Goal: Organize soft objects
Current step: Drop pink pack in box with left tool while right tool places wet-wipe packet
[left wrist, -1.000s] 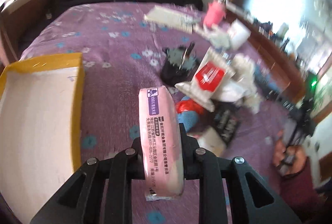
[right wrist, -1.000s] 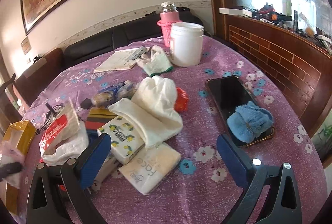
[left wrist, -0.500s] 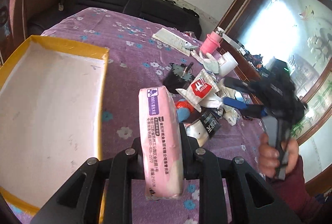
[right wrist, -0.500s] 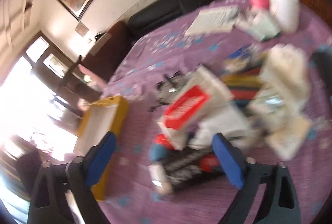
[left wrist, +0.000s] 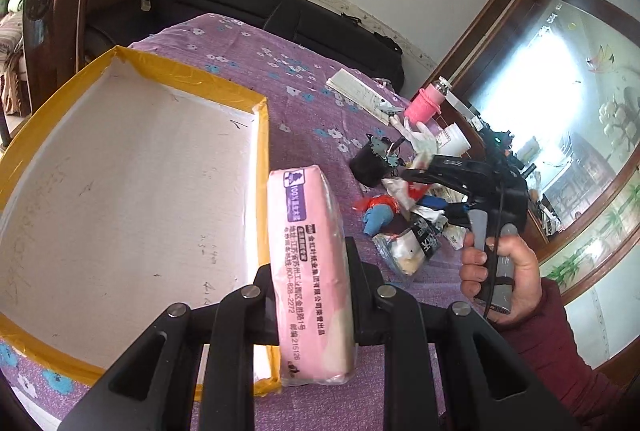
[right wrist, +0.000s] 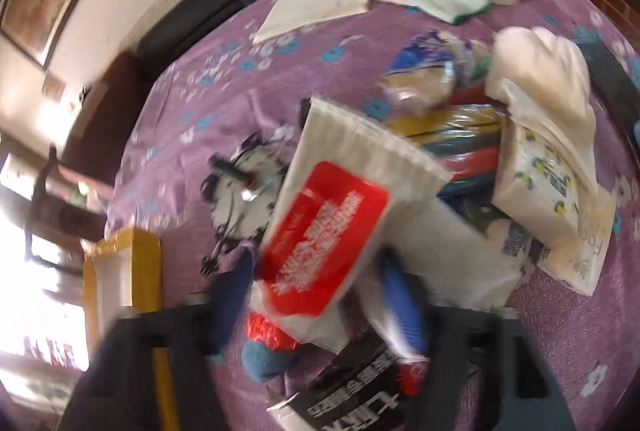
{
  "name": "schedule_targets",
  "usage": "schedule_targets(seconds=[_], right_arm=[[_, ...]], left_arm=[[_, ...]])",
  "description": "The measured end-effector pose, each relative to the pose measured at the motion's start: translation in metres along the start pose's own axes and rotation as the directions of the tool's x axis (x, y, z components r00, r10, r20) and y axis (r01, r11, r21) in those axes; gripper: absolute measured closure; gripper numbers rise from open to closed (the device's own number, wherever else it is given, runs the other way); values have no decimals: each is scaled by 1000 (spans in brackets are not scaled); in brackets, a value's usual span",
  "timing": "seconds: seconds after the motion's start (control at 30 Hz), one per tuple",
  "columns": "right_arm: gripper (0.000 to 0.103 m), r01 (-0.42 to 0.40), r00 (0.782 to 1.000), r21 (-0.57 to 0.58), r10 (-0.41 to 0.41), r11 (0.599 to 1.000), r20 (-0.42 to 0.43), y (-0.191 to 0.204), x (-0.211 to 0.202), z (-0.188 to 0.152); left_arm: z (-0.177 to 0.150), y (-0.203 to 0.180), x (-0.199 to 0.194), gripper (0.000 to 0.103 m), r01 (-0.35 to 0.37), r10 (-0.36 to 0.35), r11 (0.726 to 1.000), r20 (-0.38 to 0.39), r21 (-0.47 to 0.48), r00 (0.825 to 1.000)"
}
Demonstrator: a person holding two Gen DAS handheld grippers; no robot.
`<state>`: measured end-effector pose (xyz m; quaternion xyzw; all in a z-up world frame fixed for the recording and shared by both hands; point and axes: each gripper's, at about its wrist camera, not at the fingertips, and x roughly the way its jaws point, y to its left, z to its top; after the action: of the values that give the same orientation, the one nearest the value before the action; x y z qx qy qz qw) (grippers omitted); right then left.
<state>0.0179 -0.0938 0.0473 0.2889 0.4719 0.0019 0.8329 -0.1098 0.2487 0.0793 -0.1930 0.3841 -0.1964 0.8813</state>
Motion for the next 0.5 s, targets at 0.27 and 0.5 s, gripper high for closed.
schedule_targets(seconds=[0.27,0.5], right_arm=[[58,-55,987,-159,77,986,139,14,-65,-13],[57,-217,974,-309,227,926,-4,78,-66,-12]], left_arm=[[20,15,-19,82,20,-19,1000,19,-22,1000],[79,37,-13,82,-28,28,999,-14,-21,1000]])
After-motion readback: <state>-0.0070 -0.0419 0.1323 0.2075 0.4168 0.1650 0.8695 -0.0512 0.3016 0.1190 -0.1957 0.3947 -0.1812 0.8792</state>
